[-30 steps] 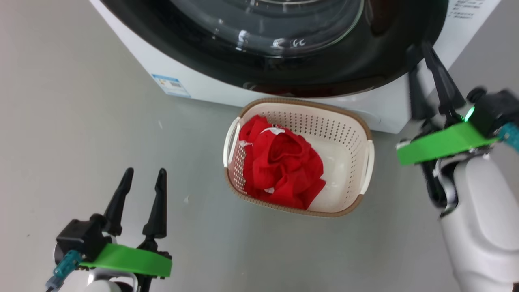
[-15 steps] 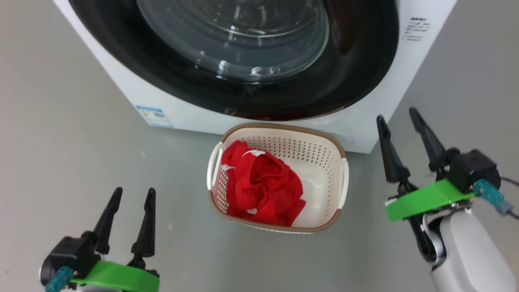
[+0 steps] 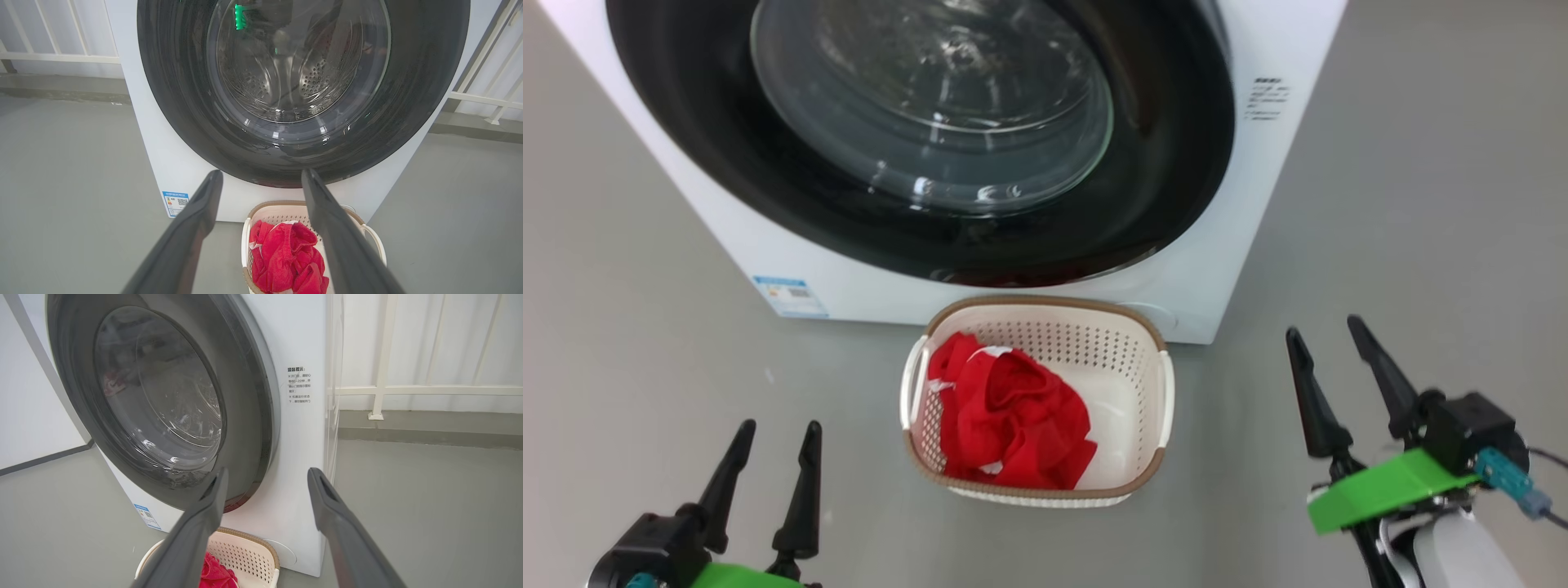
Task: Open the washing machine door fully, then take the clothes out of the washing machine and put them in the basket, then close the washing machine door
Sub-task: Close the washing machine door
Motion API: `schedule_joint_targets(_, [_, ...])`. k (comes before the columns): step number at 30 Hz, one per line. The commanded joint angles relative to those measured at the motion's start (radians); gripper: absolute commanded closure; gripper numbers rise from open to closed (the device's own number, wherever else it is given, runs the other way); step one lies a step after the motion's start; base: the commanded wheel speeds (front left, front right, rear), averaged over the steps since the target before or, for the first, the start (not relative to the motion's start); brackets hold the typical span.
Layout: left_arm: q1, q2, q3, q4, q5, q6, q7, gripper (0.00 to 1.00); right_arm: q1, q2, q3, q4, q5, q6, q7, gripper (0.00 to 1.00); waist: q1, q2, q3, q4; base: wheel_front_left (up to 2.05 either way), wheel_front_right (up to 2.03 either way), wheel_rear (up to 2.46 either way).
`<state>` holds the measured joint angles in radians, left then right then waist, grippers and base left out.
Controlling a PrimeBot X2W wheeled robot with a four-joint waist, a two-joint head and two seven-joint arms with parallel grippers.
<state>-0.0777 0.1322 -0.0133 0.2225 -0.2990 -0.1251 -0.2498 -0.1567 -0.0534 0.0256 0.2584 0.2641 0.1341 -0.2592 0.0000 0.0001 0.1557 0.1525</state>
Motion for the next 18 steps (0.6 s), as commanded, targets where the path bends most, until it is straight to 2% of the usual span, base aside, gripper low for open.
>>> schedule_joint_targets(1, [-0.002, 0.027, 0.037, -0.026, 0.006, -0.006, -0.012, 0.0, 0.009, 0.003, 0.022, -0.028, 0.026, -0.003, -0.003, 0.0, 0.0, -0.0001, -0.024, -0.023, 0.0, 0.0, 0.0])
schedule_joint_targets(18, [0.054, 0.058, 0.043, -0.027, 0.01, -0.006, -0.012, 0.0, 0.17, 0.001, -0.006, -0.05, 0.027, -0.003, -0.003, 0.0, 0.0, -0.0001, -0.088, -0.093, 0.0, 0.0, 0.0])
